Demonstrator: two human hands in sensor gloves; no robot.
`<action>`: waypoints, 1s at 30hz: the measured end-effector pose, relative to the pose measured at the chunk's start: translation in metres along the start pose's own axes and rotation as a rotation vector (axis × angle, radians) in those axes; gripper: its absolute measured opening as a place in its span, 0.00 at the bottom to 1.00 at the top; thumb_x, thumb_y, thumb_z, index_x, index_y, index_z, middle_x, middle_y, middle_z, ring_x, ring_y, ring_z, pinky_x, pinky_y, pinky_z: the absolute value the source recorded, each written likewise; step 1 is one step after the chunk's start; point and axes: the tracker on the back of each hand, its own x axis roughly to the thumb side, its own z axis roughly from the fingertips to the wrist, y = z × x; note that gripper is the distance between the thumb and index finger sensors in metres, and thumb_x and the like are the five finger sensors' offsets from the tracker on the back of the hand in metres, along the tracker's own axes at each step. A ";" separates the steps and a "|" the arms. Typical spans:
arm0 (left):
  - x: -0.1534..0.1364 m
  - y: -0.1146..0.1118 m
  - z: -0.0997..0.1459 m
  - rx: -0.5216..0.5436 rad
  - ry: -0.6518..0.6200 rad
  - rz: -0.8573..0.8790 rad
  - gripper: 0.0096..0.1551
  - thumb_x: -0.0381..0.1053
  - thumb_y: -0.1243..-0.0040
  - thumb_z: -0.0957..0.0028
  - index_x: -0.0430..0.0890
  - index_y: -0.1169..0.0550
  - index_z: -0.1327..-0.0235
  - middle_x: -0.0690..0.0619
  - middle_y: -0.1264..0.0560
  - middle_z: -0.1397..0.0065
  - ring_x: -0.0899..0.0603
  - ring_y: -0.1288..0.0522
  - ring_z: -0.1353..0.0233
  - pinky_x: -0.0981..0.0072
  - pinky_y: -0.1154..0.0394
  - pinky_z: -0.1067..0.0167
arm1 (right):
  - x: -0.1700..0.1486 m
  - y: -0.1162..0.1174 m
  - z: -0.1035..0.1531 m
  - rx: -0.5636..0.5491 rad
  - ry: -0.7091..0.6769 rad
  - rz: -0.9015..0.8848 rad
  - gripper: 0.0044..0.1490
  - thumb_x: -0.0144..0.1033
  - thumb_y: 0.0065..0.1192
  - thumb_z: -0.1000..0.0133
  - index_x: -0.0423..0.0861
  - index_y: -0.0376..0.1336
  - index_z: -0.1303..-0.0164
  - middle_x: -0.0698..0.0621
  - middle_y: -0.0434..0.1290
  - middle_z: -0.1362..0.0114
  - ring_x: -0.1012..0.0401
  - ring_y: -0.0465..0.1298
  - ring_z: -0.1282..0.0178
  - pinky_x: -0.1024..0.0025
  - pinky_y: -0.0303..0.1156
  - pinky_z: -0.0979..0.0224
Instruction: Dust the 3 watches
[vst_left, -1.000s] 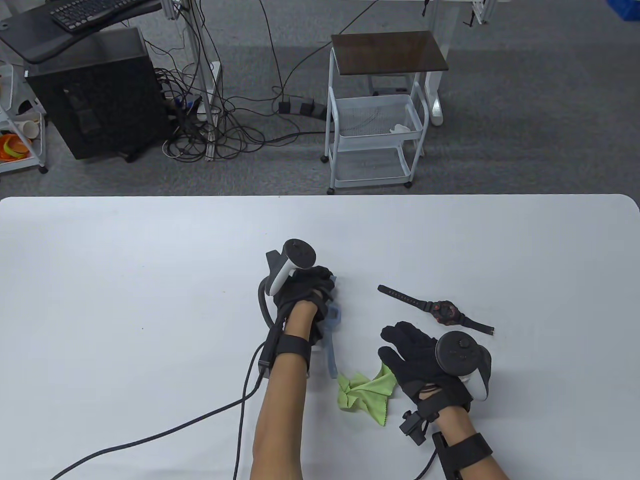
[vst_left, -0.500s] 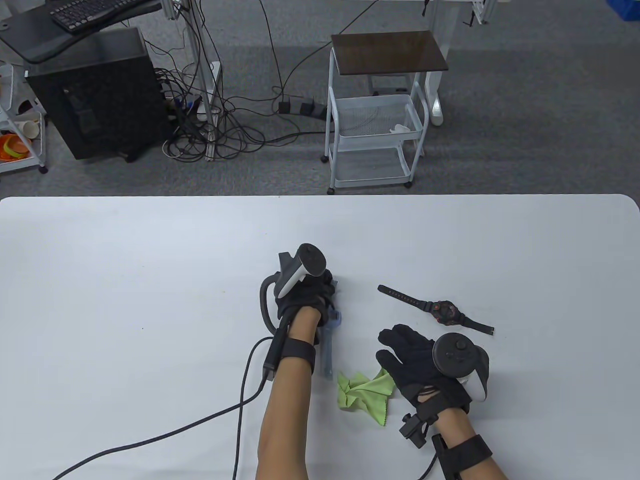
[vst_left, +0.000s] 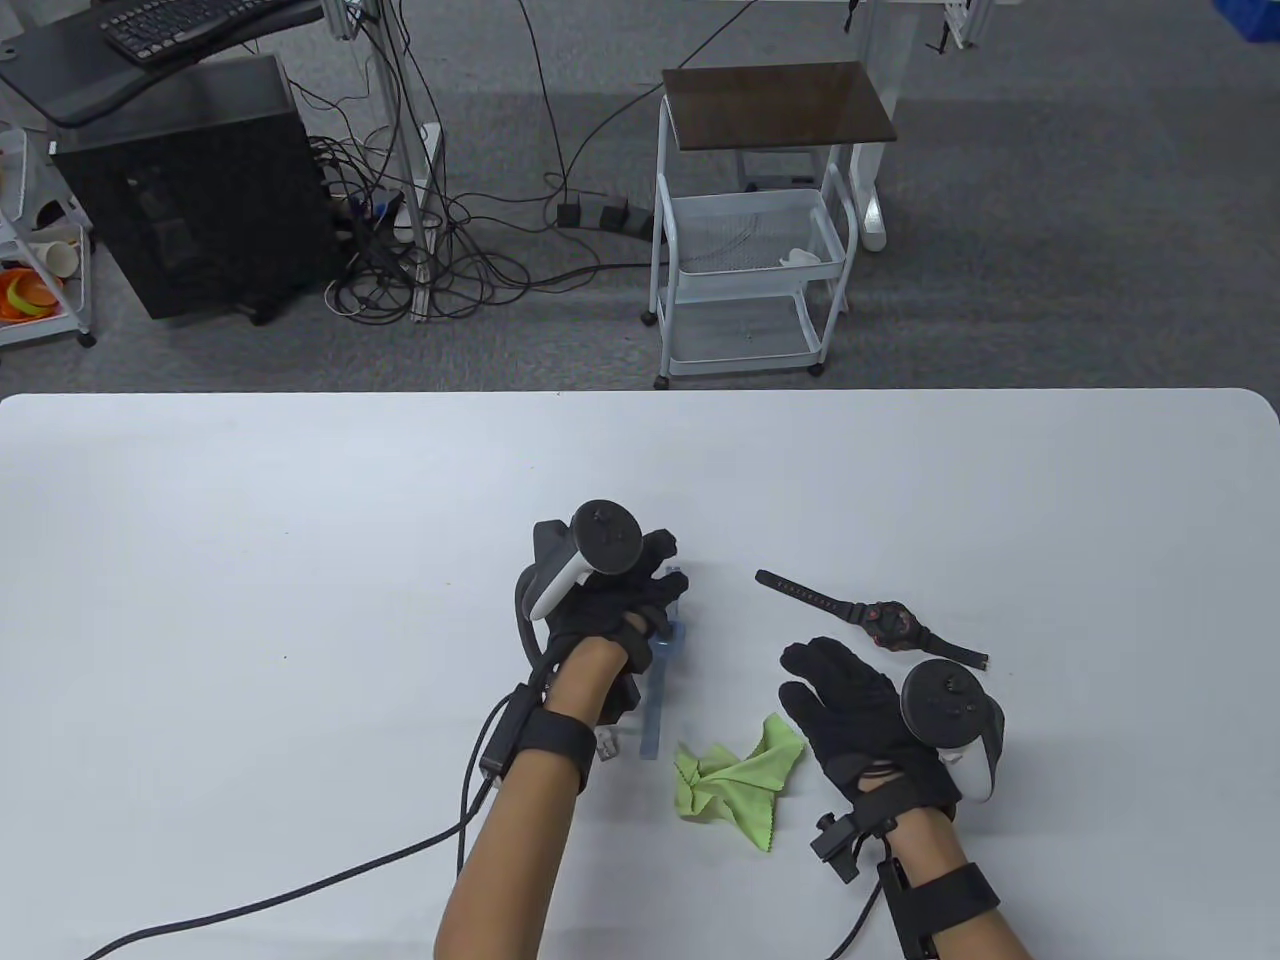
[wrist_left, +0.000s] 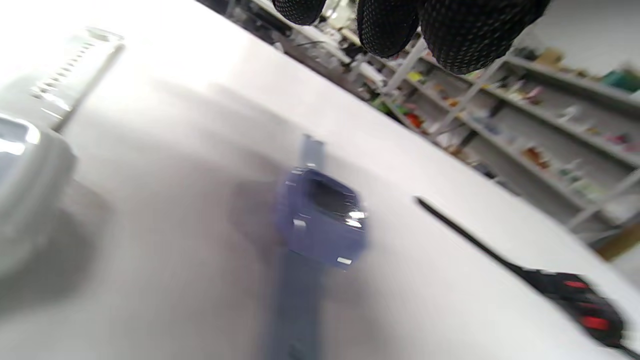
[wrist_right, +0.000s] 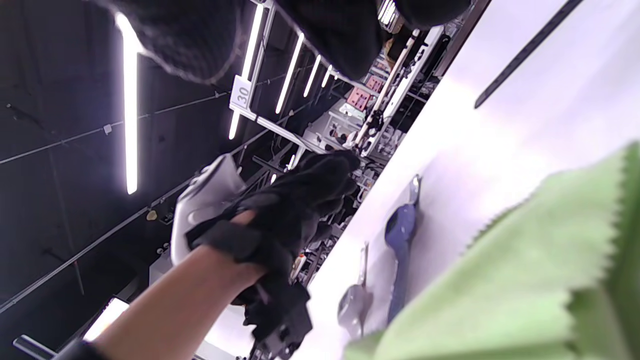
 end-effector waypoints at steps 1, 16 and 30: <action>0.003 -0.001 0.008 -0.010 -0.031 0.017 0.37 0.65 0.45 0.42 0.57 0.39 0.21 0.45 0.50 0.14 0.30 0.59 0.15 0.29 0.58 0.26 | -0.002 -0.001 0.000 -0.005 0.001 -0.003 0.50 0.60 0.57 0.50 0.35 0.59 0.29 0.25 0.50 0.22 0.25 0.46 0.27 0.19 0.30 0.40; 0.017 -0.012 0.102 0.114 -0.306 0.210 0.36 0.66 0.47 0.40 0.55 0.38 0.21 0.44 0.49 0.14 0.29 0.59 0.15 0.28 0.59 0.27 | -0.006 -0.023 0.001 -0.058 -0.096 -0.121 0.52 0.61 0.59 0.50 0.36 0.54 0.26 0.26 0.49 0.21 0.25 0.45 0.26 0.19 0.31 0.39; 0.019 -0.047 0.116 -0.040 -0.422 -0.138 0.38 0.70 0.43 0.43 0.54 0.33 0.23 0.46 0.45 0.14 0.29 0.57 0.14 0.26 0.60 0.27 | -0.015 -0.024 0.001 -0.033 -0.046 -0.104 0.52 0.61 0.58 0.50 0.35 0.55 0.27 0.26 0.49 0.22 0.25 0.45 0.27 0.20 0.32 0.40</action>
